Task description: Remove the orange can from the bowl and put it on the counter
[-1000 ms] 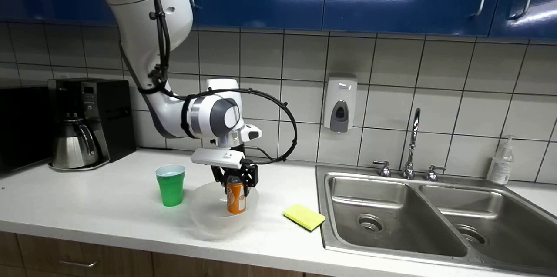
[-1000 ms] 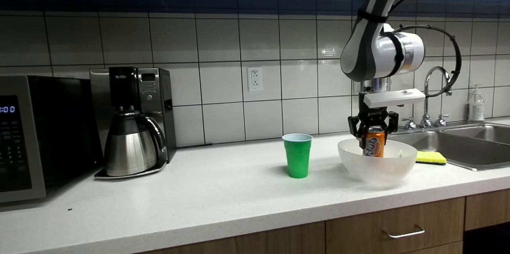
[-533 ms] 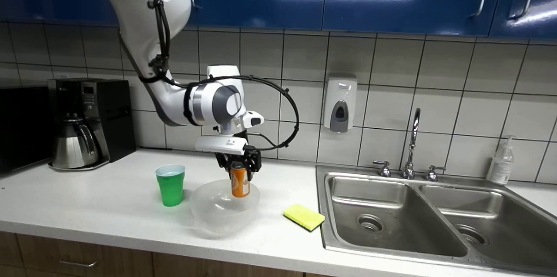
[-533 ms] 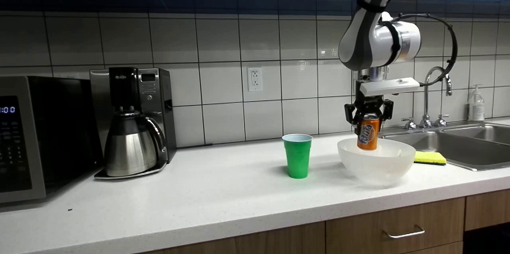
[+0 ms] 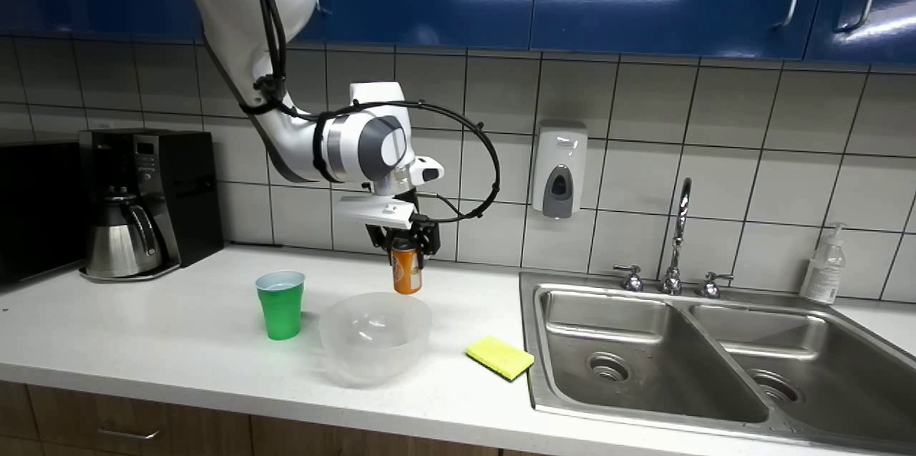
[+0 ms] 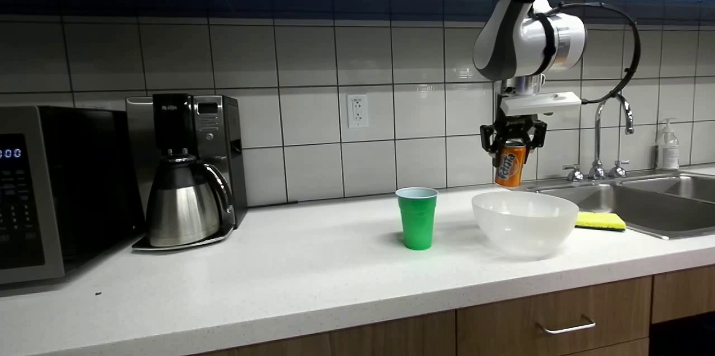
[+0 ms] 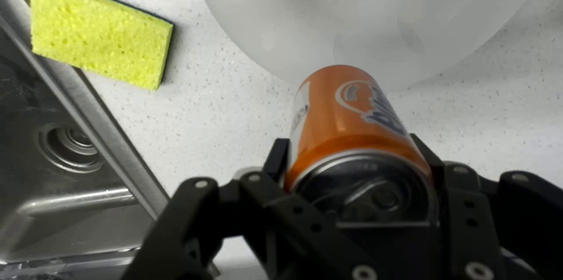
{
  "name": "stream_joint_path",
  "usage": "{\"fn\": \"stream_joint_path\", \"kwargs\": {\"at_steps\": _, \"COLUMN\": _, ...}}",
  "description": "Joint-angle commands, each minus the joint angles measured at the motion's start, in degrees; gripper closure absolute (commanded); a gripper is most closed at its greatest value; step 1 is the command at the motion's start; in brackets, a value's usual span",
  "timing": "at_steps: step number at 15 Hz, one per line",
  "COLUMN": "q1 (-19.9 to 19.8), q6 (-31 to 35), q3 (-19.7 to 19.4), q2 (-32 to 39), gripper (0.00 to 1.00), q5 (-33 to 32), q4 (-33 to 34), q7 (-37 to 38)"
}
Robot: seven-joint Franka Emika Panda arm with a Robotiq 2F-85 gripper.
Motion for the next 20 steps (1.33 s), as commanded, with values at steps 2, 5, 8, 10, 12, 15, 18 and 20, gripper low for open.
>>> {"fn": "stream_joint_path", "kwargs": {"at_steps": 2, "q1": -2.17, "q6": -2.60, "q3": 0.95, "q2": -1.44, "gripper": 0.60, "q5": 2.64, "q4": 3.73, "q7": -2.21}}
{"fn": "stream_joint_path", "kwargs": {"at_steps": 5, "q1": -3.64, "q6": -2.30, "q3": 1.24, "q2": -0.08, "gripper": 0.60, "q5": 4.77, "q4": 5.43, "q7": -3.68}}
{"fn": "stream_joint_path", "kwargs": {"at_steps": 8, "q1": -4.42, "q6": -1.20, "q3": 0.94, "q2": 2.07, "gripper": 0.60, "q5": 5.54, "q4": 6.94, "q7": -3.90}}
{"fn": "stream_joint_path", "kwargs": {"at_steps": 10, "q1": -4.92, "q6": -0.28, "q3": 0.81, "q2": 4.03, "gripper": 0.60, "q5": 5.64, "q4": 8.28, "q7": -3.80}}
{"fn": "stream_joint_path", "kwargs": {"at_steps": 12, "q1": -5.36, "q6": 0.84, "q3": 0.46, "q2": 6.46, "gripper": 0.60, "q5": 5.20, "q4": 9.80, "q7": -3.32}}
{"fn": "stream_joint_path", "kwargs": {"at_steps": 15, "q1": -7.19, "q6": 1.20, "q3": 1.05, "q2": 11.41, "gripper": 0.60, "q5": 6.06, "q4": 13.88, "q7": -4.31}}
{"fn": "stream_joint_path", "kwargs": {"at_steps": 18, "q1": -9.99, "q6": 0.24, "q3": 2.40, "q2": 16.93, "gripper": 0.60, "q5": 7.70, "q4": 19.25, "q7": -6.37}}
{"fn": "stream_joint_path", "kwargs": {"at_steps": 20, "q1": -12.25, "q6": -0.59, "q3": 3.79, "q2": 20.63, "gripper": 0.60, "q5": 9.02, "q4": 23.23, "q7": -8.45}}
